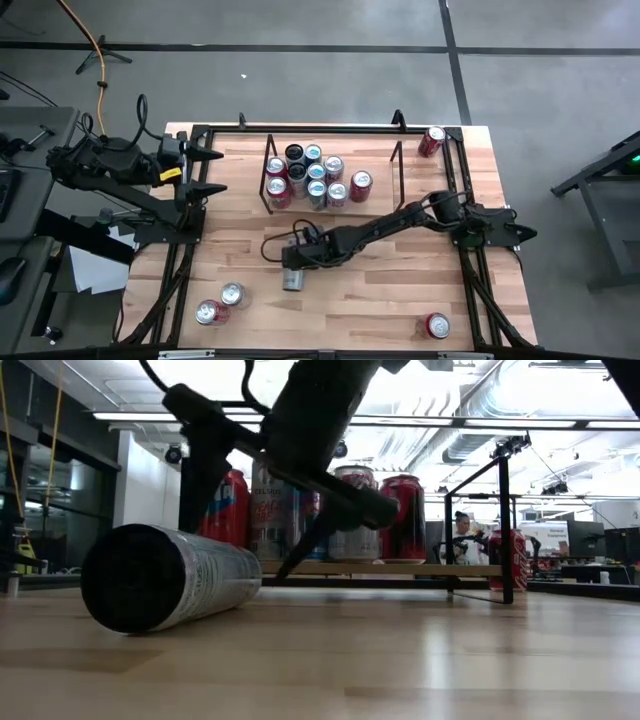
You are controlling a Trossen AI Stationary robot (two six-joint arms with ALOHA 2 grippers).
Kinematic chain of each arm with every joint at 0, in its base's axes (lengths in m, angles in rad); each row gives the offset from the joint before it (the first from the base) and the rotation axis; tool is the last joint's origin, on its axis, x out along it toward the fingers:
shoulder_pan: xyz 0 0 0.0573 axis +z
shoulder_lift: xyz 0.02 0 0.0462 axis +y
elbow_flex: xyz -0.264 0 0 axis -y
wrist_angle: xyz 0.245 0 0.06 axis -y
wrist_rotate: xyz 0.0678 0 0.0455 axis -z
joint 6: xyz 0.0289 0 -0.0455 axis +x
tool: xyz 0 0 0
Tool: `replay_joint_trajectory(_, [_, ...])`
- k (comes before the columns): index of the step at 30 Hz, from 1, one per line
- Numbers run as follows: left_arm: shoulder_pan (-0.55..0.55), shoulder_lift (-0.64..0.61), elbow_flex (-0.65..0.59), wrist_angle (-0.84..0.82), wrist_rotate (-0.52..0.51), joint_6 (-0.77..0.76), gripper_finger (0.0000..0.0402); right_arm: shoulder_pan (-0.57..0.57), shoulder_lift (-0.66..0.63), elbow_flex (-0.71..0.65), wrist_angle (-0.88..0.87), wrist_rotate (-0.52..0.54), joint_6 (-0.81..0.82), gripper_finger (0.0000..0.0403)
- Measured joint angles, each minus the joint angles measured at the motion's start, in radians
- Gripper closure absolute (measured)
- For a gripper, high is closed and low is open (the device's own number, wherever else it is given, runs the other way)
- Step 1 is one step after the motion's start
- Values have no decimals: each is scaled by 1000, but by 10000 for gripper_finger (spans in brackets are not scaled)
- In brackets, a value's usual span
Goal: Place canned beverage on shelf
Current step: Put the white-pink soda can on the shelf aligned with the other white-pink soda cans
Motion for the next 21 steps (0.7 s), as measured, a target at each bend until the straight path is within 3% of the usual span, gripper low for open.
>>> replay_joint_trajectory(9, [1,2,0,-2,-8,1,32,16,58,1,141,-36,78,59])
replay_joint_trajectory(15, [1,1,0,-4,-8,1,32,31,69,3,132,-19,86,62])
replay_joint_trajectory(18, [1,1,0,-10,-8,3,32,36,69,3,125,-8,41,83])
replay_joint_trajectory(21, [1,1,0,-23,-8,10,32,41,58,1,110,-20,-15,134])
